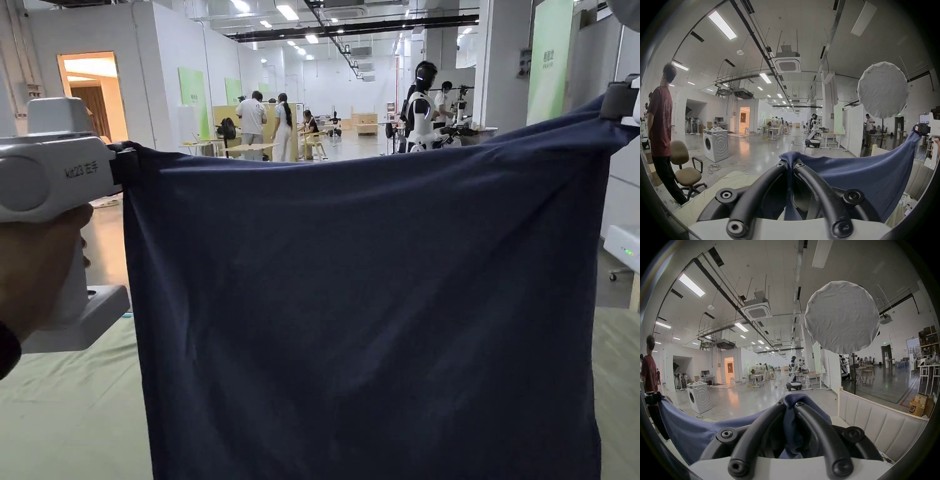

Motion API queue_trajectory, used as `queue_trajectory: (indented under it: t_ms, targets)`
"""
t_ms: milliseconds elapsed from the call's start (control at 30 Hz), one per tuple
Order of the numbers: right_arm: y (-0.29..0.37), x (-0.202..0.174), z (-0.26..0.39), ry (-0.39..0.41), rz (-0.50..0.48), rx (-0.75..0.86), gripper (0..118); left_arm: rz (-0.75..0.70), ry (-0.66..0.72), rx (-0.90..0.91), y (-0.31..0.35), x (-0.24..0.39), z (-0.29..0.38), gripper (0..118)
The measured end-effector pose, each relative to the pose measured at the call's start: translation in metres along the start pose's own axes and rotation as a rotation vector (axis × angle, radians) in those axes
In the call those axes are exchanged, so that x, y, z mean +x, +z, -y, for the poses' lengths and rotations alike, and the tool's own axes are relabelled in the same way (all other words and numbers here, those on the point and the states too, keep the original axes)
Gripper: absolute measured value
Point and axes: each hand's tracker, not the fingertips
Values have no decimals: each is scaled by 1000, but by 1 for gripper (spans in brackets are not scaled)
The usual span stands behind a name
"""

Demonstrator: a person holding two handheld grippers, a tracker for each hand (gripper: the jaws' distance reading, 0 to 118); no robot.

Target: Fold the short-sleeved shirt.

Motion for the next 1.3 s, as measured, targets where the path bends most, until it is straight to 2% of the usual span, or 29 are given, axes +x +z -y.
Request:
queue_trajectory:
  t_ms: [67, 100, 133, 300, 367, 533, 567, 600, 633, 700, 767, 833, 933, 967, 1033, 1100, 1133, 1167, 1300]
  targets:
    - [-9, -6, 5, 13, 5, 6, 4, -5, -6, -1, -13, 1, 5, 5]
    - [-13, -9, 5, 47, 2, 28, 4, -8, -17, -6, -21, 1, 7, 5]
    - [-19, -10, 8, 30, 4, 7, 4, -16, -18, -16, -28, 1, 7, 5]
    - [-51, -21, 13, 76, 33, -16, 4, -46, -7, -44, -66, -3, 13, 5]
    - [-58, -25, 16, 102, 44, 32, 4, -35, -22, -33, -75, -2, 17, 5]
    - [-78, -31, 18, 43, 74, -28, 4, -53, -50, -57, -96, 1, 25, 5]
    - [-99, -20, 20, 37, 75, -26, 4, -52, -54, -61, -99, 1, 25, 5]
    - [-109, -19, 21, 54, 86, -28, 4, -48, -53, -59, -100, 1, 27, 5]
    - [-111, -20, 20, 110, 82, -10, 4, -44, -44, -54, -102, 0, 29, 5]
    - [-112, -22, 29, 111, 85, -35, 4, -46, -36, -73, -109, 0, 34, 5]
    - [-111, -19, 39, 69, 72, -37, 4, -46, -20, -86, -113, -2, 46, 5]
    - [-113, -19, 58, 60, 72, -89, 4, -41, 2, -121, -117, -2, 63, 5]
    - [-107, -16, 98, 75, 45, -134, 4, -33, -21, -200, -117, 0, 106, 5]
    - [-105, -15, 116, 60, 31, -182, 4, -24, -5, -234, -115, -1, 123, 5]
    - [-93, -8, 147, 54, 24, -153, 4, -21, 62, -298, -107, -1, 158, 5]
    - [-78, 3, 181, -28, -12, -240, 4, 11, 119, -307, -87, -4, 190, 5]
    - [-67, 8, 189, -2, -2, -220, 4, 25, 156, -300, -74, -6, 202, 5]
    - [-53, 14, 200, -16, -5, -228, 4, 23, 186, -310, -60, -9, 215, 5]
    - [17, 36, 229, -16, -39, -249, 4, 62, 169, -332, 0, -20, 255, 5]
